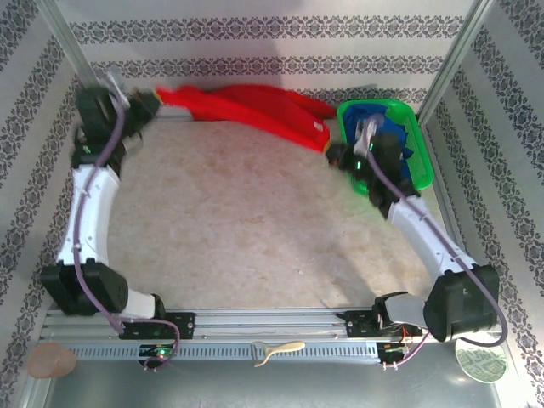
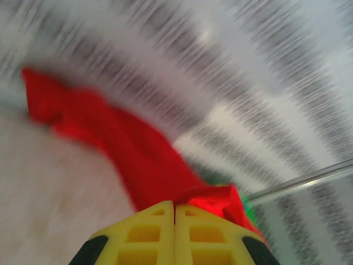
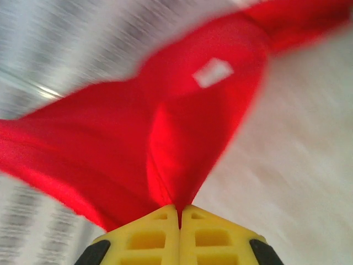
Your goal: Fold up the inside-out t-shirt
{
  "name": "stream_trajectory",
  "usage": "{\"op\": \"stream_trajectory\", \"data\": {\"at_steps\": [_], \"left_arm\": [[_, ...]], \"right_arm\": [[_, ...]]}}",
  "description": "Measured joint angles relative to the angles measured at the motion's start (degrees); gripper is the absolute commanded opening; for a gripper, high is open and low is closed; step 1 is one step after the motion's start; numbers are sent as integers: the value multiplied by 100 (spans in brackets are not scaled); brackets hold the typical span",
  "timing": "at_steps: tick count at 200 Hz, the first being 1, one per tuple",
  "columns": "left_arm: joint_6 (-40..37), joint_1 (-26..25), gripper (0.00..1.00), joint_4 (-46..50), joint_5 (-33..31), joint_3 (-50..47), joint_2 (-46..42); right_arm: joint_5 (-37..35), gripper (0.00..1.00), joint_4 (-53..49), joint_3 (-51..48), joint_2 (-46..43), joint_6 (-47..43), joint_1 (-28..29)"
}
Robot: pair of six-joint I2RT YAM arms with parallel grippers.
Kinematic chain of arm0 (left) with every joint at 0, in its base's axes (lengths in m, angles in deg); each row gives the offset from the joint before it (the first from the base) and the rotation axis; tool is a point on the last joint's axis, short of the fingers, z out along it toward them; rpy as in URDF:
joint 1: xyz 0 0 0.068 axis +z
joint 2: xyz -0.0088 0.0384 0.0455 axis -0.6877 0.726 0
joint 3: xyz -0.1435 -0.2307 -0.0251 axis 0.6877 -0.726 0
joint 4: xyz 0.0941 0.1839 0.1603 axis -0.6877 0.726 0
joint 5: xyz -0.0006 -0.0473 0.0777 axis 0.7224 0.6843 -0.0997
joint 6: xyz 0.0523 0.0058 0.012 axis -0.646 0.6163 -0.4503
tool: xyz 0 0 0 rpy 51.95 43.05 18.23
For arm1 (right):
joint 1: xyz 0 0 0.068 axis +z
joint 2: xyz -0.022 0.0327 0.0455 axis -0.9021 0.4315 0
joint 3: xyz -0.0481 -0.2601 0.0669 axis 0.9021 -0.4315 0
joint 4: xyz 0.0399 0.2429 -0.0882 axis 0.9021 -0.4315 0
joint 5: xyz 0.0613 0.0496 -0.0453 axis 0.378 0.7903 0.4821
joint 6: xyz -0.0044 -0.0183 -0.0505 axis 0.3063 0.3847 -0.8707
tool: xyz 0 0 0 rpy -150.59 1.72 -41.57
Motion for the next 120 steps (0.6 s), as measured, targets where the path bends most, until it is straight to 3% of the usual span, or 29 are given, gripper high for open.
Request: {"op": "stream_trajectory", "data": {"at_steps": [24,46,68,120], "left_arm": [[72,-7,0,-372,-42,-3110,-970],[179,-4,0,-553,-90,-4817,-1733],[269,-11,0,-756,-90,-5563,-2203],[503,-11,0,-732,-201,-6218,-3567]], "right_arm": [[-422,0,219,-1958,-129,243,227],[-605,0,330,-2732,-376,422,400],[-763,0,503,-3034,-693,509,428],[-1182,0,96,-3565,-2011,938,466]]}}
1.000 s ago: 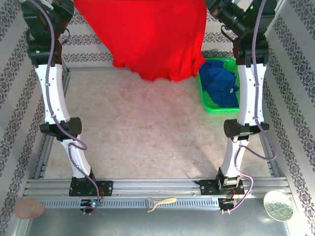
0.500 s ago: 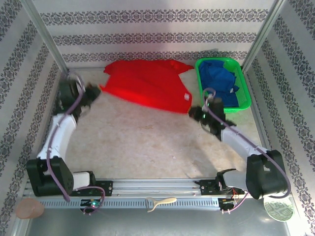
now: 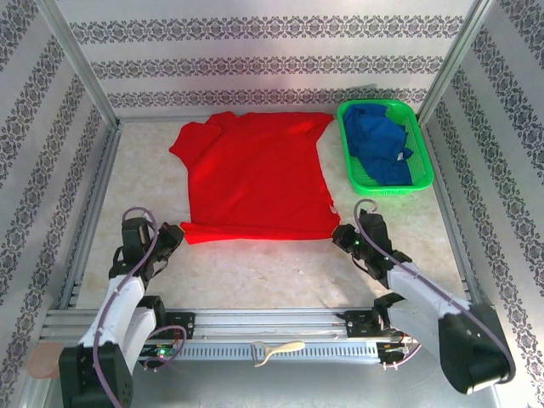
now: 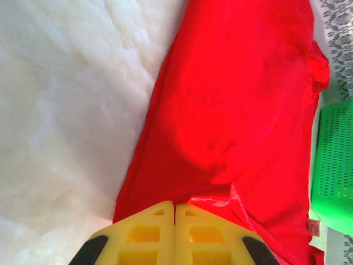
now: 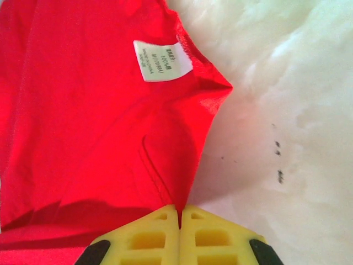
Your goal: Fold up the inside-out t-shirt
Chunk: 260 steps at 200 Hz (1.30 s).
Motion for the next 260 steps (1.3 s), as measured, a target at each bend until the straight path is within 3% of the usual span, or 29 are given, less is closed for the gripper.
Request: {"op": "stream_trajectory", "data": {"at_steps": [41,53,64,76,92,114,148,163,188,208,236,260], "left_arm": [[107,-31,1,474,-2,-153,-673],[107,-37,29,640,44,-153,-769],[105,-37,53,798,74,-149,-828],[98,-37,71,1005,76,-96,-870],[-2,-37,86,1364,42,120,-890],[-195,-37,93,1690,-66,684,-881],[-518,-216,91,1639,-28,1635,-461],[-850,-846,90,1687,-188,2105,44],[-1716,-2754,89,1902,-737,3252,1436],[-2470,-3908,87,1982,-1036,4039,2704],[-3512,-4953,87,2184,-1381,4496,4000],[-4107,-5447,87,2354,-1502,4503,4559]], "right_arm": [[-367,0,-857,-402,-1440,577,90],[-468,1,-1213,-472,-1792,723,118],[-564,34,-1563,-476,-2041,815,120],[-728,47,-1950,-463,-2256,870,116],[-920,54,-2559,-310,-2376,844,116],[-1145,56,-3143,201,-2273,654,116],[-1351,54,-3353,1241,-1700,116,162],[-1335,54,-3292,1537,-1340,-138,269],[-1270,54,-3106,1878,-496,-544,581],[-1257,55,-2940,1908,-33,-667,839],[-1331,63,-2769,1738,-46,-619,944],[-1436,71,-2791,1532,-363,-577,929]]}}
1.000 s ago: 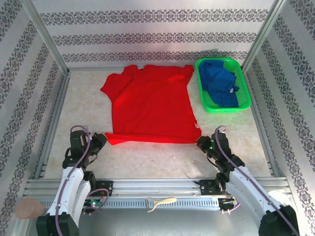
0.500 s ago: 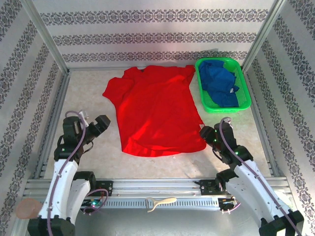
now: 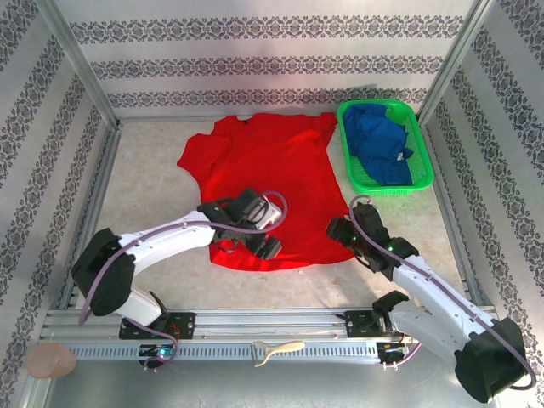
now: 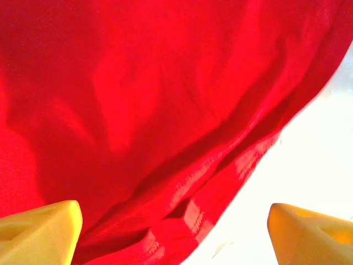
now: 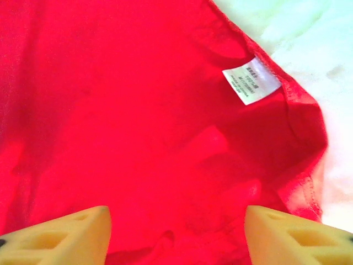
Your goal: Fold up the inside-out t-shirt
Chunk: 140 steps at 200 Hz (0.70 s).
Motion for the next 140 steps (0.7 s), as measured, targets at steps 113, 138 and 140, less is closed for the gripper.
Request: {"op": "stream_trajectory", "data": {"at_steps": [113,138,140], "left_arm": [[-706,-402,87,-7,-190,422,1237],[-748,-402,67,-42,-186,511,1438],[-743,-402,64,-46,-186,511,1447]], "right_arm": [[479,96,-297,-345,-1425,254,-1099],[861,91,-155,-544,-1759,365,-1115],[885,90,-146,-557,-1781,382,-1115]]}}
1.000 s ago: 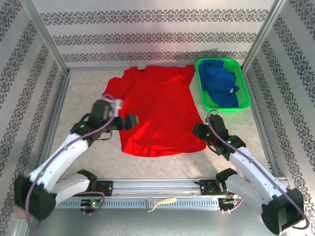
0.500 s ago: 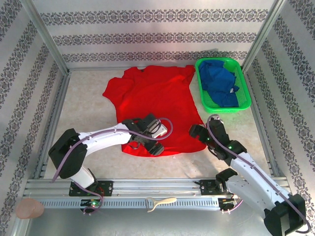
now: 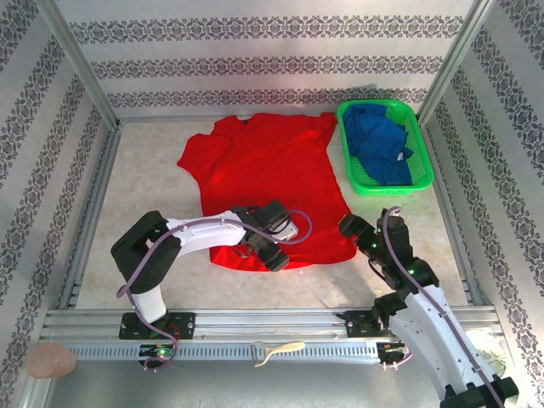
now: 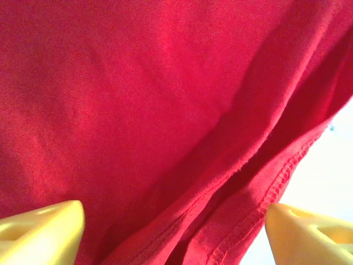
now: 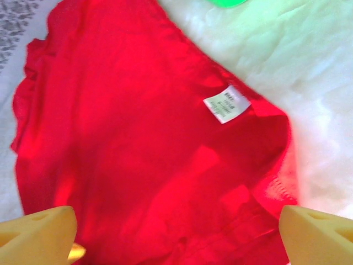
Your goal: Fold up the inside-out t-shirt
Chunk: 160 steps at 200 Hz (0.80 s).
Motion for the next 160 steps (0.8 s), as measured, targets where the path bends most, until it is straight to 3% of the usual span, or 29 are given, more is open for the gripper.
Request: {"op": "stream_trajectory", "data": {"at_steps": [28,40,67,96,131,160], "left_arm": [[-7,0,12,-37,48,0,74],[-11,0,2,-57,66,0,74],[48,0,0,-68,31,-2,-66],[203,0,0,-74,-101,-2,-839],[472,0,0,-138,-177,-35,-1912],[632,0,0,-160,-210,-105,-2258]], "right_arm": [[413,81,229,-164,-181,155,-11],[597,77,367,-273,-190,251,-11],[905,75,533,-487,-109,459,125],[813,77,894,-562,57,850,975],[151,83,1578,-588,459,1545,2282],[-793,86,2144,-588,881,2258,3329]]}}
